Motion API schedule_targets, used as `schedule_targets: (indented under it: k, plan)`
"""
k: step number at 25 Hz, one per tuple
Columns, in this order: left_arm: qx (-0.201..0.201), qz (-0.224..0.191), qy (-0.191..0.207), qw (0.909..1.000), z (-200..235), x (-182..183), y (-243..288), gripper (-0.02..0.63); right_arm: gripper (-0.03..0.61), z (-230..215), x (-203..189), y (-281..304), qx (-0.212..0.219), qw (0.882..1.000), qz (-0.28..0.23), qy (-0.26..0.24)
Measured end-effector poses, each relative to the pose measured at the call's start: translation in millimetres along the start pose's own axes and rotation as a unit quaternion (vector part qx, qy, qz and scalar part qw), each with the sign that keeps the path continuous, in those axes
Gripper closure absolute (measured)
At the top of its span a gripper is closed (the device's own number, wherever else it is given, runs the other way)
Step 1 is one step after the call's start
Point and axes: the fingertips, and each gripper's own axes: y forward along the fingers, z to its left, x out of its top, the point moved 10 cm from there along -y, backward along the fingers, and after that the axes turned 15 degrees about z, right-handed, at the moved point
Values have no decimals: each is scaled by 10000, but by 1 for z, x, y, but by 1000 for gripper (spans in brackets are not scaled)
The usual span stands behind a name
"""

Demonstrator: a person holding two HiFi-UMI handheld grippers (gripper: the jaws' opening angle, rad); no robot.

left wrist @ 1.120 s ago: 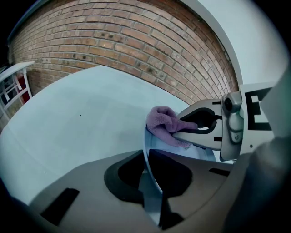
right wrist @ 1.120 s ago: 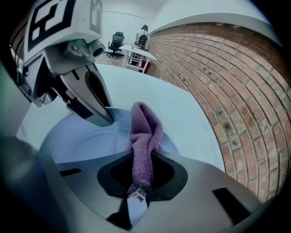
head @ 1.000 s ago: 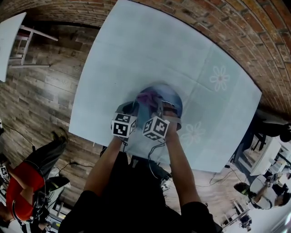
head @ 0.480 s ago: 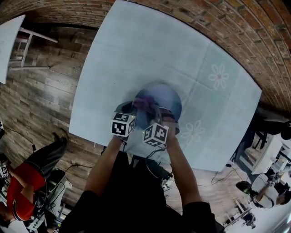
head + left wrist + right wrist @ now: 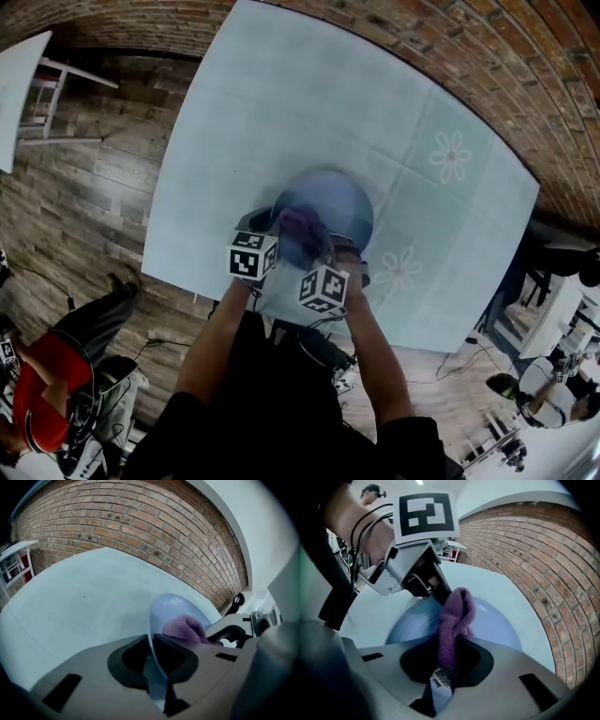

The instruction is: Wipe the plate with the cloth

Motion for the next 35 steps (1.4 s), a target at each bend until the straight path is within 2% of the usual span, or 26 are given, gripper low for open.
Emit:
schedule_targets:
  k: [12, 18, 22, 24, 27, 32, 35]
  plan:
    - [-27, 5, 2, 10000, 1, 0, 0, 555, 509, 25, -7, -10, 154, 9980, 208, -572]
    - [-14, 8, -5, 10000, 0, 0, 0, 555, 508, 37, -11, -15, 401, 9909, 363, -1230]
    - [-21, 3, -16, 10000, 1, 0, 0, 555, 508, 39, -16, -17, 508, 9870, 133, -1520]
    - [-18, 19, -24, 10000, 1, -1, -1, 555, 506, 35, -21, -20, 581, 9893, -154, -1327]
    - [-16, 51, 19, 10000, 0, 0, -1, 555, 506, 20, -34, -34, 480, 9949, -549, -691]
    - [5, 49, 63, 10000, 2, 1, -1, 554, 506, -22, -42, -55, -217, 9935, -1100, 198]
    - [31, 51, 85, 9999, 0, 2, 0, 554, 506, -55, -42, -51, -750, 9922, -919, 396]
